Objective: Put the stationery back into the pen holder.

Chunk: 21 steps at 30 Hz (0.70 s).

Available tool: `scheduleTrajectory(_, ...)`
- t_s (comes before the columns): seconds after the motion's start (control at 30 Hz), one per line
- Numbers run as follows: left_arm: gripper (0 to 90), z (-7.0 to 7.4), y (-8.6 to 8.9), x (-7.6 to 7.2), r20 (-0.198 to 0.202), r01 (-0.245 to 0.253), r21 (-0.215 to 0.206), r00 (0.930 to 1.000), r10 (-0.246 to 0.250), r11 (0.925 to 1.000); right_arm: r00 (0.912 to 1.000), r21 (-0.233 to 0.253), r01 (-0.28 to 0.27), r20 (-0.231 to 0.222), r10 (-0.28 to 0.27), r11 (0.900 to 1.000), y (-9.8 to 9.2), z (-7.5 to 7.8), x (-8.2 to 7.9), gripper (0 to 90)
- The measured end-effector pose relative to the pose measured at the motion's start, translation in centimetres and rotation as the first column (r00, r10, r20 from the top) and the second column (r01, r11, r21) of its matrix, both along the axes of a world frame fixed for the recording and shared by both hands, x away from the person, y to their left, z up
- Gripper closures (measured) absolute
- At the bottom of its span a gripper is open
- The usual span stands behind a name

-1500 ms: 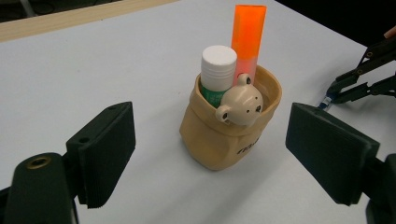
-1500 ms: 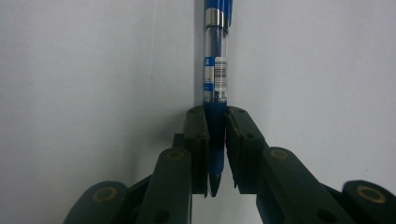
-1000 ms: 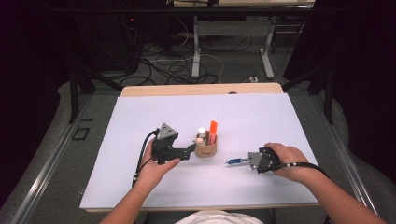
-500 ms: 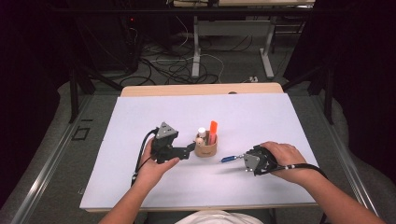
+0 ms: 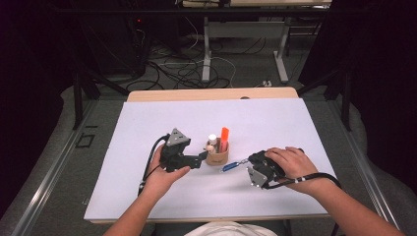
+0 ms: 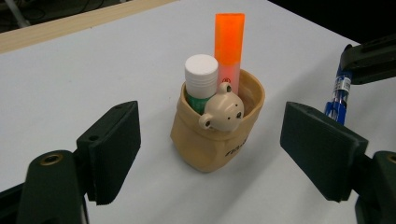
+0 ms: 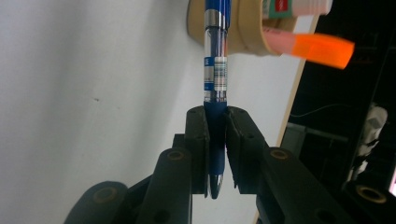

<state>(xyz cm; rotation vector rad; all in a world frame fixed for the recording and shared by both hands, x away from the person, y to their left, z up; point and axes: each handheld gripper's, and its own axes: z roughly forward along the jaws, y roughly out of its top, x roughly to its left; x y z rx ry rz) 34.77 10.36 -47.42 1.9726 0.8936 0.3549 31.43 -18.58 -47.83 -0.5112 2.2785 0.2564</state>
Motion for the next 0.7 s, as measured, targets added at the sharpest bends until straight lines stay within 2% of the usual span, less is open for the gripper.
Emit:
scheduleTrajectory(0.03, 20.5, 0.1, 0.0, 0.0, -0.006, 0.017, 0.01, 0.9998, -0.017, 0.9998, 0.9997, -0.01, -0.022, 0.013, 0.023, 1.0, 0.3, 0.2, -0.1, 79.2)
scheduleTrajectory(0.1, 20.5, 0.2, -0.2, -0.1, -0.005, 0.019, 0.012, 0.9998, -0.019, 0.9997, 0.999, -0.011, -0.033, 0.028, 0.034, 0.999, 0.7, 0.3, -0.5, 79.1)
scheduleTrajectory(0.13, 20.5, 0.3, -0.2, -0.1, -0.012, 0.032, 0.031, 0.9994, -0.031, 0.999, 0.9982, -0.02, -0.046, 0.038, 0.047, 0.999, 1.0, 0.4, -0.7, 79.1)
scheduleTrajectory(0.2, 21.4, 0.2, -0.5, -0.1, -0.006, 0.04, 0.029, 0.9992, -0.04, 0.9988, 0.9956, -0.04, -0.073, 0.056, 0.075, 0.997, 1.5, 0.6, -0.9, 79.1)
scheduleTrajectory(0.23, 22.6, 0.3, -0.6, -0.1, -0.008, 0.054, 0.037, 0.9985, -0.053, 0.9979, 0.996, -0.046, -0.069, 0.054, 0.071, 0.997, 1.7, 0.6, -1.2, 79.1)
scheduleTrajectory(0.27, 23.9, 0.3, -0.7, -0.2, -0.012, 0.059, 0.041, 0.9982, -0.058, 0.9974, 0.994, -0.074, -0.087, 0.06, 0.091, 0.994, 2.0, 0.8, -1.2, 79.1)
scheduleTrajectory(0.3, 24.9, 0.3, -0.8, -0.3, -0.007, 0.064, 0.046, 0.9979, -0.064, 0.9969, 0.9927, -0.077, -0.094, 0.069, 0.099, 0.993, 2.2, 0.9, -1.4, 79.1)
scheduleTrajectory(0.33, 25.1, 0.3, -1.0, -0.3, -0.016, 0.075, 0.053, 0.9971, -0.075, 0.9957, 0.9906, -0.058, -0.099, 0.088, 0.104, 0.993, 2.3, 0.7, -1.5, 79.1)
scheduleTrajectory(0.37, 25.3, 0.4, -1.0, -0.3, -0.015, 0.09, 0.067, 0.9959, -0.09, 0.9936, 0.9891, -0.087, -0.113, 0.085, 0.12, 0.99, 2.6, 1.0, -1.6, 79.1)
scheduleTrajectory(0.4, 25.9, 0.3, -1.2, -0.4, -0.024, 0.092, 0.056, 0.9956, -0.091, 0.9941, 0.9864, -0.095, -0.129, 0.09, 0.137, 0.987, 2.8, 1.0, -1.6, 79.1)
scheduleTrajectory(0.43, 26.5, 0.4, -1.4, -0.4, -0.02, 0.101, 0.059, 0.9948, -0.1, 0.9931, 0.9858, -0.097, -0.129, 0.096, 0.138, 0.987, 3.0, 0.9, -1.8, 79.1)
scheduleTrajectory(0.47, 27.2, 0.5, -1.5, -0.5, -0.028, 0.113, 0.071, 0.9934, -0.112, 0.991, 0.9816, -0.111, -0.15, 0.102, 0.161, 0.982, 3.2, 1.0, -1.8, 79.1)
scheduleTrajectory(0.53, 27.3, 0.6, -1.8, -0.6, -0.024, 0.123, 0.072, 0.9923, -0.121, 0.9899, 0.982, -0.12, -0.144, 0.105, 0.157, 0.982, 3.4, 0.8, -2.0, 79.1)
scheduleTrajectory(0.57, 27.3, 0.7, -1.9, -0.7, -0.028, 0.134, 0.076, 0.9909, -0.132, 0.9881, 0.9776, -0.136, -0.158, 0.118, 0.175, 0.978, 3.6, 0.8, -2.1, 79.1)
scheduleTrajectory(0.6, 27.5, 0.8, -2.0, -0.7, -0.028, 0.137, 0.076, 0.9904, -0.135, 0.9876, 0.9795, -0.14, -0.145, 0.12, 0.162, 0.98, 3.6, 0.7, -2.2, 79.1)
scheduleTrajectory(0.63, 27.8, 0.9, -2.1, -0.8, -0.044, 0.149, 0.082, 0.9884, -0.145, 0.9855, 0.9774, -0.142, -0.152, 0.126, 0.17, 0.978, 3.7, 0.7, -2.2, 79.1)
scheduleTrajectory(0.67, 28.1, 0.9, -2.3, -0.8, -0.039, 0.153, 0.079, 0.9879, -0.15, 0.9851, 0.9701, -0.171, -0.175, 0.139, 0.199, 0.97, 4.0, 0.8, -2.2, 79.1)
scheduleTrajectory(0.7, 28.3, 1.1, -2.5, -0.9, -0.046, 0.159, 0.09, 0.9868, -0.156, 0.9831, 0.9681, -0.176, -0.179, 0.144, 0.205, 0.968, 4.1, 0.7, -2.3, 79.1)
